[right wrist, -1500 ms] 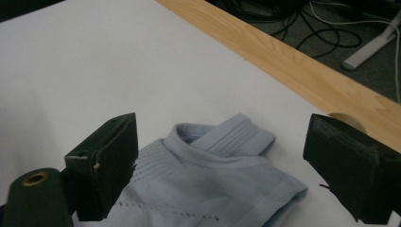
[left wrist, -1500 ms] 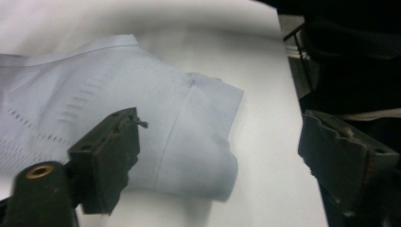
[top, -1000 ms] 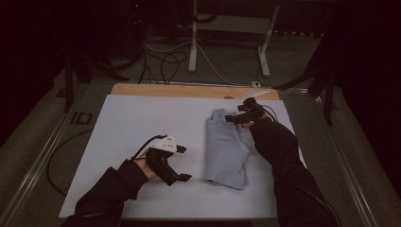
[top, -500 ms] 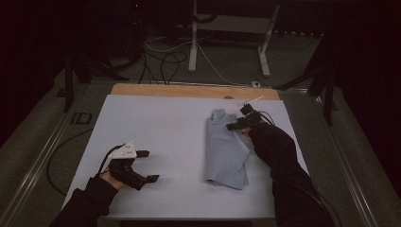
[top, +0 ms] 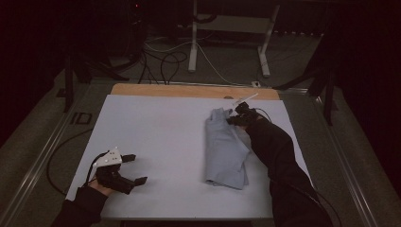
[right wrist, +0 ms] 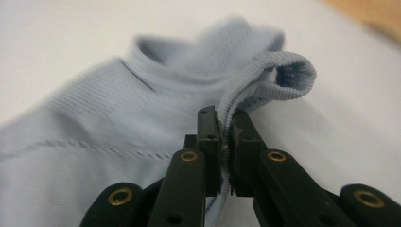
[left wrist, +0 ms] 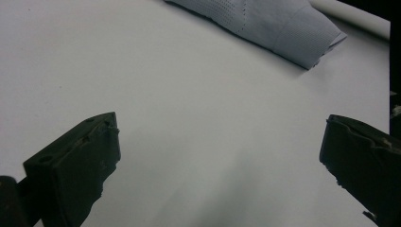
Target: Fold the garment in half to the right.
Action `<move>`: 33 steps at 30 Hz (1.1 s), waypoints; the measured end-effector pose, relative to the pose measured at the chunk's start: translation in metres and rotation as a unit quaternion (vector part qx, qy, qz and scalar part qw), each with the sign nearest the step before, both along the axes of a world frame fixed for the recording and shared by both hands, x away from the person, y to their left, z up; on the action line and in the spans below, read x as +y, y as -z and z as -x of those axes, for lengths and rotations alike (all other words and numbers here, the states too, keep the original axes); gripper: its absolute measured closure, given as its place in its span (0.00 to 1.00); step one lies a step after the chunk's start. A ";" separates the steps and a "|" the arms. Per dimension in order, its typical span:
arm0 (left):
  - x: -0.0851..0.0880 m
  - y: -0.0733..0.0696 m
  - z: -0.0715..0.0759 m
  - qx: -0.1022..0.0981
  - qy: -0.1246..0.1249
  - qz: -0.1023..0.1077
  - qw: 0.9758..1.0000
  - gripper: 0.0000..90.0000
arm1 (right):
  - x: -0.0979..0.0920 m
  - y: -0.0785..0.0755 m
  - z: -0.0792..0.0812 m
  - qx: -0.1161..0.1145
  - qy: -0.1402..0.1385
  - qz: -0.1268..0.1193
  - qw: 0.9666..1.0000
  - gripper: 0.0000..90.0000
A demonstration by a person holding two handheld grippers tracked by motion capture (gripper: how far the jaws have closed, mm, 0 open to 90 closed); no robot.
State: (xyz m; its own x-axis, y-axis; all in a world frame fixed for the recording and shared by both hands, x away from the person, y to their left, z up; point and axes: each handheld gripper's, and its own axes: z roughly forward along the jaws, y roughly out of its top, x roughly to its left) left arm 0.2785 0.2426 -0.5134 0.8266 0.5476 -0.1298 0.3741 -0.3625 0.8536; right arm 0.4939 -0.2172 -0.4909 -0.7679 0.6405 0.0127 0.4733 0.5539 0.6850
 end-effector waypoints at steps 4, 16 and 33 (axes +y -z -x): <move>-0.002 0.001 0.000 -0.001 0.001 0.005 1.000 0.01 | 0.013 -0.017 0.000 -0.030 -0.021 -0.030 0.999 0.95; -0.001 0.003 -0.002 0.004 0.001 0.011 1.000 0.01 | 0.018 0.008 -0.021 0.012 0.025 -0.036 0.999 0.95; -0.003 0.004 -0.002 0.005 0.005 0.014 1.000 0.01 | 0.017 0.025 -0.030 0.044 0.065 0.012 0.997 0.94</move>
State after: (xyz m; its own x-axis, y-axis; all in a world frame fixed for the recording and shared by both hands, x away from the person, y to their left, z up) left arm 0.2805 0.2395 -0.5176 0.8305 0.5357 -0.1524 0.3785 -0.3421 0.8601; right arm 0.5240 -0.1999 -0.5154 -0.6753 0.7352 0.0587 0.5992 0.5006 0.6248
